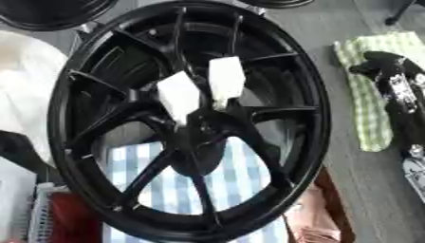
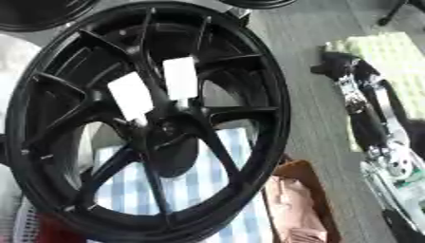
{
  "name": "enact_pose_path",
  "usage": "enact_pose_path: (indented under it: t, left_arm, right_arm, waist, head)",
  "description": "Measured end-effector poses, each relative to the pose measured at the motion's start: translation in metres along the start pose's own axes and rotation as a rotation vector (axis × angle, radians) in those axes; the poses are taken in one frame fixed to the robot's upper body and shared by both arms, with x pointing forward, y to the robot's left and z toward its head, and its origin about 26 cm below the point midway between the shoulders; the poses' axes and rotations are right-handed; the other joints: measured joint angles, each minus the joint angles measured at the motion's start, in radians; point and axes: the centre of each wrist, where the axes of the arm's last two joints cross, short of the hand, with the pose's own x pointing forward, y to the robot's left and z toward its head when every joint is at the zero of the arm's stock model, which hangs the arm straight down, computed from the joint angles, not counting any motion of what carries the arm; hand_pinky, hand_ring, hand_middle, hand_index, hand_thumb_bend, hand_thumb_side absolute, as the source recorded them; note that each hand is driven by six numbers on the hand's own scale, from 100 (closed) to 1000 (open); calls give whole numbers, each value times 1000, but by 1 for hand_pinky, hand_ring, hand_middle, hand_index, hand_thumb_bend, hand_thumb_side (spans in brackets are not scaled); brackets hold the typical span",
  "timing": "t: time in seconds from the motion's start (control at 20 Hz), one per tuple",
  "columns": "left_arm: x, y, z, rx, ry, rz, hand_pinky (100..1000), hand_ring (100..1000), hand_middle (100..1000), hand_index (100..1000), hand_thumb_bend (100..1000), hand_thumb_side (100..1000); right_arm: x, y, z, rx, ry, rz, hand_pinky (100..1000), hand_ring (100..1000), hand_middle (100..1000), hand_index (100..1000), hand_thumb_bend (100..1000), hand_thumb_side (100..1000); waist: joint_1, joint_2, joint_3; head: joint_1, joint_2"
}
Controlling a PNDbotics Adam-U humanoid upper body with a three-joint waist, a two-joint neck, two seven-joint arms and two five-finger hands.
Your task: Pull the pin out of the wheel hub.
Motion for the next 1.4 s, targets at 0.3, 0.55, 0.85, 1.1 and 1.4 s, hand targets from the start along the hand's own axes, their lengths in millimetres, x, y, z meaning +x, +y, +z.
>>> enact_pose_path:
  t: [0.3, 0.55, 0.85, 1.1, 1.4]
  left_arm:
    - [17, 20, -27, -360, -82, -151, 812, 763, 711, 831, 308, 508]
    - [36, 30, -50, -699, -125, -220, 817, 774, 722, 834, 309, 579]
    - [61, 40, -77, -947, -132, -228, 823, 777, 727, 839, 302, 582]
    - [77, 37, -92, -1010, -160, -208, 822, 779, 728, 836, 315, 593]
    - [97, 24, -109, -1028, -225, -208, 820, 774, 722, 833, 308, 600]
  right_arm:
    - [0, 0, 0, 9, 3, 5, 924, 750, 603, 767, 100, 738]
    - [0, 0, 0, 25, 8, 11, 924, 749, 602, 767, 100, 738]
    - [1, 0, 0, 37, 13, 21, 924, 749, 601, 767, 100, 740]
    - [0, 1, 0, 46, 17, 20, 924, 749, 601, 767, 100, 740]
    - [1, 1, 0, 64, 17, 23, 924, 749, 600, 767, 100, 737]
  waist:
    - [8, -2, -6]
    - [18, -2, -12]
    - [24, -6, -20]
    - [32, -8, -28]
    - [32, -11, -47]
  head:
    - [-1, 4]
    - [6, 4]
    - [16, 8]
    - [18, 12]
    - [30, 16]
